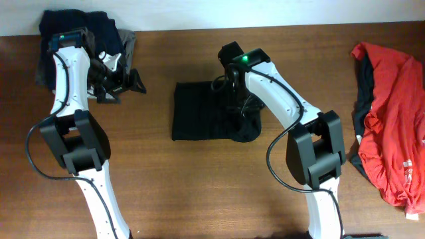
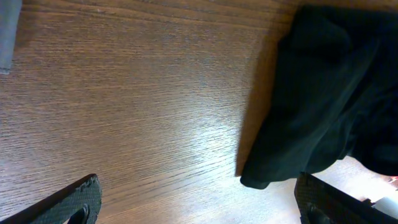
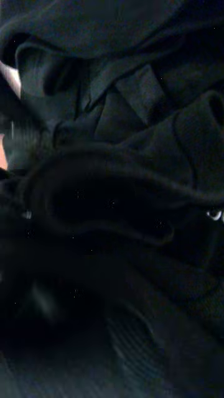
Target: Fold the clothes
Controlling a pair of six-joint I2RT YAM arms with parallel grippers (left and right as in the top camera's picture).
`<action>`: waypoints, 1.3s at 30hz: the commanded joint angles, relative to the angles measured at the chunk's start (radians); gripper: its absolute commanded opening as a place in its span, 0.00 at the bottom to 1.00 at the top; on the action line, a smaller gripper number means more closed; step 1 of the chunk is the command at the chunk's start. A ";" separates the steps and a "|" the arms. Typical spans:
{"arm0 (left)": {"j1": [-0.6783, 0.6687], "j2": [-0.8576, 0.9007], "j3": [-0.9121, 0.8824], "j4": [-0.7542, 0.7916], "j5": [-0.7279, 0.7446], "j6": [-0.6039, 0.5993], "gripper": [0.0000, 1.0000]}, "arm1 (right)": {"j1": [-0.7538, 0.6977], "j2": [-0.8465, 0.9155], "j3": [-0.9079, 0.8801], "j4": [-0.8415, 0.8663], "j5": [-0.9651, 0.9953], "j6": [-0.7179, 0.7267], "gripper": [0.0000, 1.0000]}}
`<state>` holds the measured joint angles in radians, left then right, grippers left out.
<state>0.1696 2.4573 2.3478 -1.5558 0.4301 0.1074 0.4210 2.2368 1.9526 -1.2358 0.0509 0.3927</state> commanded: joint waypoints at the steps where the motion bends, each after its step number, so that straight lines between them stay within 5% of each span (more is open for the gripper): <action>1: -0.006 -0.034 0.013 -0.005 0.014 -0.001 0.99 | -0.051 -0.031 0.015 -0.022 0.002 0.036 0.76; 9: -0.006 -0.034 0.013 -0.005 0.014 -0.001 0.99 | -0.248 -0.032 0.015 -0.066 -0.129 -0.001 0.87; 17: -0.006 -0.034 0.013 -0.005 0.014 -0.001 0.99 | -0.463 -0.032 0.015 -0.100 -0.397 -0.193 0.90; 19: -0.006 -0.034 0.013 -0.005 0.014 -0.002 0.99 | -0.503 -0.032 0.015 -0.126 -0.466 -0.274 0.99; 26: -0.006 -0.034 0.013 -0.005 0.014 -0.002 0.99 | -0.555 -0.030 -0.020 -0.102 -0.497 -0.380 0.99; 39: -0.006 -0.034 0.013 -0.013 0.014 -0.001 0.99 | -0.580 -0.016 -0.238 0.194 -0.643 -0.404 0.98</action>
<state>0.1696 2.4573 2.3478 -1.5669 0.4301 0.1074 -0.1471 2.2356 1.7420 -1.0584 -0.5484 0.0021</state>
